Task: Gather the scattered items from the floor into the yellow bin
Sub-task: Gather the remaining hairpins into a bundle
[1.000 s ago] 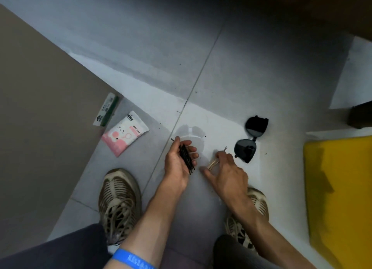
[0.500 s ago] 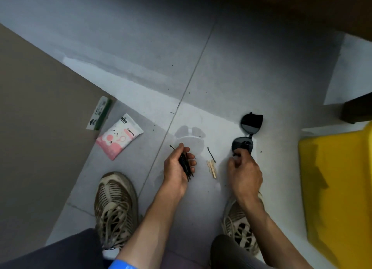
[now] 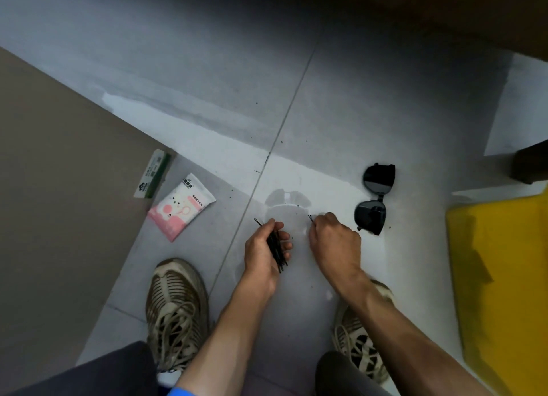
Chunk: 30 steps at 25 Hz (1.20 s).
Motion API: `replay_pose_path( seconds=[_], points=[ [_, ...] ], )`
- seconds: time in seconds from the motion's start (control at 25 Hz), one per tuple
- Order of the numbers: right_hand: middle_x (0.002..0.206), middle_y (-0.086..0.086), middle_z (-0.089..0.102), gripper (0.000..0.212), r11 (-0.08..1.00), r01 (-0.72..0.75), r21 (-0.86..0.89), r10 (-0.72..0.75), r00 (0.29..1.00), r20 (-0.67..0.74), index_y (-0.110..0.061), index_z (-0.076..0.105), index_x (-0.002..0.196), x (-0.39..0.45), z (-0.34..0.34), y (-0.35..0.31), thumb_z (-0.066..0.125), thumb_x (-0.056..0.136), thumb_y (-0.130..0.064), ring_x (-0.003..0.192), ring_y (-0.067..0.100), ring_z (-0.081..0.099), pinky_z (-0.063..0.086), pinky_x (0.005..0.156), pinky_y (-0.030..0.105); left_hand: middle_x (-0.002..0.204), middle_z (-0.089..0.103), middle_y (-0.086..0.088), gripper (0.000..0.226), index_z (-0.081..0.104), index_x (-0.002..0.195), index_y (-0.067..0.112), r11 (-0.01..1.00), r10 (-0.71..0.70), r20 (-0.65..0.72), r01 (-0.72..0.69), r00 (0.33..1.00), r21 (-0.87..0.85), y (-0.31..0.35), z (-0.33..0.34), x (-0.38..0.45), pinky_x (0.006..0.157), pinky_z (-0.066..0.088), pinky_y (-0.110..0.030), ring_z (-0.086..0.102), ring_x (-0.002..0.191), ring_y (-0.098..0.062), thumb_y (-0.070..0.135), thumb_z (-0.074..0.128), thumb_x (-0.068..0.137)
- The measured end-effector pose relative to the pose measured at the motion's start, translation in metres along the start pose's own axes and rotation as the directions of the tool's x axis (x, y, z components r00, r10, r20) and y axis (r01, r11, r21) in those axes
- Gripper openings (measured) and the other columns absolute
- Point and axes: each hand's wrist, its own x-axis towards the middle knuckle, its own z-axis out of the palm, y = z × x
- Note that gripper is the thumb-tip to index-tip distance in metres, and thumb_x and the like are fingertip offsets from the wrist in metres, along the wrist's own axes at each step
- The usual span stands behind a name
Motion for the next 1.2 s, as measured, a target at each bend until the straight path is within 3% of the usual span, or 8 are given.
replay_pose_path(
  seconds=[0.12, 0.36, 0.48, 0.56, 0.68, 1.0, 1.12, 1.2],
  points=[
    [0.097, 0.009, 0.060, 0.017, 0.998, -0.055, 0.025, 0.052, 0.992, 0.111, -0.007, 0.058, 0.099, 0.008, -0.005, -0.003, 0.047, 0.093, -0.017, 0.072, 0.030, 0.065, 0.040, 0.055, 0.031, 0.063, 0.061, -0.005, 0.022, 0.064, 0.083, 0.010, 1.000, -0.002, -0.008, 0.002, 1.000, -0.011, 0.001, -0.001, 0.001, 0.047, 0.038, -0.026, 0.054, 0.052, -0.017, 0.027, 0.054, 0.094],
    [0.070, -0.003, 0.059, 0.013, 0.894, -0.226, 0.386, 0.150, 0.964, 0.219, -0.020, 0.052, 0.075, -0.033, -0.009, 0.016, 0.064, 0.079, -0.024, 0.065, 0.020, 0.055, 0.039, 0.058, 0.029, 0.066, 0.060, -0.006, 0.022, 0.063, 0.084, 0.010, 1.000, -0.002, 0.003, 0.003, 1.000, -0.027, -0.001, -0.003, 0.003, 0.048, 0.037, -0.027, 0.054, 0.052, -0.018, 0.027, 0.053, 0.094],
    [0.077, -0.003, 0.064, 0.017, 0.846, -0.271, 0.460, 0.178, 0.956, 0.235, -0.021, 0.057, 0.092, -0.047, -0.005, 0.016, 0.065, 0.078, -0.023, 0.072, 0.020, 0.060, 0.049, 0.064, 0.031, 0.066, 0.060, -0.006, 0.022, 0.063, 0.084, 0.010, 1.000, -0.007, 0.009, 0.007, 1.000, -0.018, -0.005, -0.002, 0.002, 0.048, 0.038, -0.028, 0.055, 0.054, -0.018, 0.027, 0.054, 0.094],
    [0.087, 0.001, 0.067, 0.028, 0.853, -0.260, 0.453, 0.190, 0.962, 0.194, -0.018, 0.058, 0.108, -0.051, -0.003, 0.015, 0.066, 0.082, -0.023, 0.080, 0.023, 0.062, 0.051, 0.070, 0.033, 0.067, 0.060, -0.006, 0.022, 0.064, 0.084, 0.010, 1.000, -0.004, 0.005, 0.004, 1.000, -0.014, -0.005, -0.002, -0.001, 0.048, 0.038, -0.027, 0.055, 0.053, -0.018, 0.028, 0.054, 0.094],
    [0.099, 0.005, 0.067, 0.019, 0.897, -0.212, 0.388, 0.168, 0.975, 0.143, -0.014, 0.058, 0.107, -0.053, 0.001, 0.010, 0.059, 0.091, -0.023, 0.088, 0.026, 0.063, 0.050, 0.071, 0.035, 0.066, 0.061, -0.006, 0.022, 0.064, 0.085, 0.009, 1.000, -0.003, 0.005, 0.003, 1.000, -0.014, -0.003, -0.002, -0.003, 0.046, 0.039, -0.026, 0.055, 0.052, -0.017, 0.028, 0.054, 0.094],
    [0.120, 0.009, 0.046, 0.022, 0.971, -0.176, 0.159, 0.137, 0.963, 0.233, -0.011, 0.044, 0.120, -0.049, 0.003, 0.005, 0.041, 0.100, -0.017, 0.089, 0.031, 0.064, 0.044, 0.063, 0.036, 0.066, 0.059, -0.006, 0.021, 0.062, 0.085, 0.009, 1.000, 0.011, 0.010, -0.011, 1.000, 0.011, 0.000, 0.010, -0.014, 0.044, 0.038, -0.024, 0.054, 0.051, -0.017, 0.026, 0.052, 0.095],
    [0.106, 0.006, 0.055, 0.011, 0.928, -0.180, 0.325, 0.115, 0.971, 0.210, -0.015, 0.047, 0.107, -0.049, 0.007, 0.014, 0.046, 0.097, -0.017, 0.086, 0.030, 0.061, 0.044, 0.066, 0.035, 0.066, 0.059, -0.006, 0.021, 0.062, 0.086, 0.009, 1.000, 0.020, 0.002, -0.020, 1.000, 0.018, 0.001, 0.012, -0.017, 0.045, 0.038, -0.025, 0.054, 0.051, -0.017, 0.026, 0.053, 0.095],
    [0.097, 0.002, 0.060, 0.010, 0.815, -0.239, 0.527, 0.143, 0.966, 0.217, -0.017, 0.050, 0.103, -0.044, 0.009, 0.024, 0.054, 0.095, -0.020, 0.085, 0.024, 0.060, 0.046, 0.071, 0.033, 0.066, 0.059, -0.006, 0.021, 0.062, 0.087, 0.009, 1.000, 0.022, 0.013, -0.022, 1.000, 0.023, 0.001, 0.016, -0.020, 0.046, 0.038, -0.025, 0.054, 0.051, -0.017, 0.025, 0.052, 0.095]
  ],
)
